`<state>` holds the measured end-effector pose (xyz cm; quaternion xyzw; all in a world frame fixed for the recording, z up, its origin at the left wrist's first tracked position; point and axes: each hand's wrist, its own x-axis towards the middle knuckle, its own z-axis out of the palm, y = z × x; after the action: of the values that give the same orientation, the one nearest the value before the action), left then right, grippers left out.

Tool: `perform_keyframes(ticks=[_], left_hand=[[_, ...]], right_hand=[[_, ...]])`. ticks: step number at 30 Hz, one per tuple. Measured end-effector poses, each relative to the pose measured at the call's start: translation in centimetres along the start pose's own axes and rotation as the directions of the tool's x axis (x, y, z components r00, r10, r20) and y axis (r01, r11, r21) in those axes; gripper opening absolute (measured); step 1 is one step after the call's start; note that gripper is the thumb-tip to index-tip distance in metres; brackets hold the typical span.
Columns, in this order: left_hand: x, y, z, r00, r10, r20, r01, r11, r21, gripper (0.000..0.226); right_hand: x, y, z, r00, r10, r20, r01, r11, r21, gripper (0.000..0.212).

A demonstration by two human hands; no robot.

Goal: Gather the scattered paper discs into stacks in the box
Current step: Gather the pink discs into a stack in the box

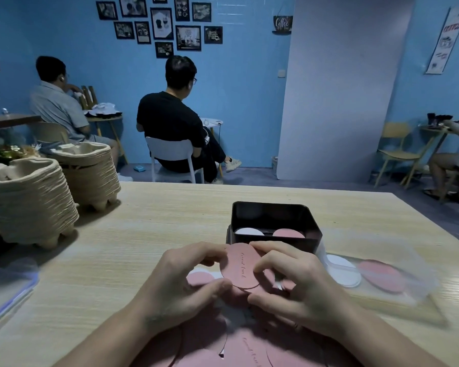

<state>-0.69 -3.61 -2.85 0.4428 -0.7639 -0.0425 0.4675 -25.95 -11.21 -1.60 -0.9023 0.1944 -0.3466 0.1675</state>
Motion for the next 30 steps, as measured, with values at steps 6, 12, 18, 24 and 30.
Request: perform_keyframes(ticks=[6,12,18,24,30], left_hand=[[0.1,0.4,0.7,0.998,0.010,0.062,-0.009,1.000,-0.027,0.028],[-0.1,-0.1,1.1,0.996,0.003,0.084,0.001,0.999,-0.044,0.028],[0.1,-0.1,1.0,0.995,0.023,0.102,-0.018,0.999,-0.050,0.036],[0.1,0.1,0.6,0.991,0.010,0.133,-0.007,1.000,-0.022,0.036],[0.1,0.3,0.6,0.981,0.029,0.191,-0.039,0.998,0.050,0.031]], right_hand=[[-0.2,-0.1,0.0,1.000,-0.002,0.020,0.002,1.000,0.012,0.033],[-0.1,0.0,0.2,1.000,-0.008,0.024,0.007,1.000,0.031,0.035],[0.0,-0.1,0.1,0.998,-0.002,0.057,-0.001,0.999,0.039,0.038],[0.0,0.0,0.2,0.998,0.004,0.066,-0.007,0.999,0.041,0.035],[0.3,0.0,0.2,0.984,-0.024,0.178,0.028,0.999,-0.019,0.035]])
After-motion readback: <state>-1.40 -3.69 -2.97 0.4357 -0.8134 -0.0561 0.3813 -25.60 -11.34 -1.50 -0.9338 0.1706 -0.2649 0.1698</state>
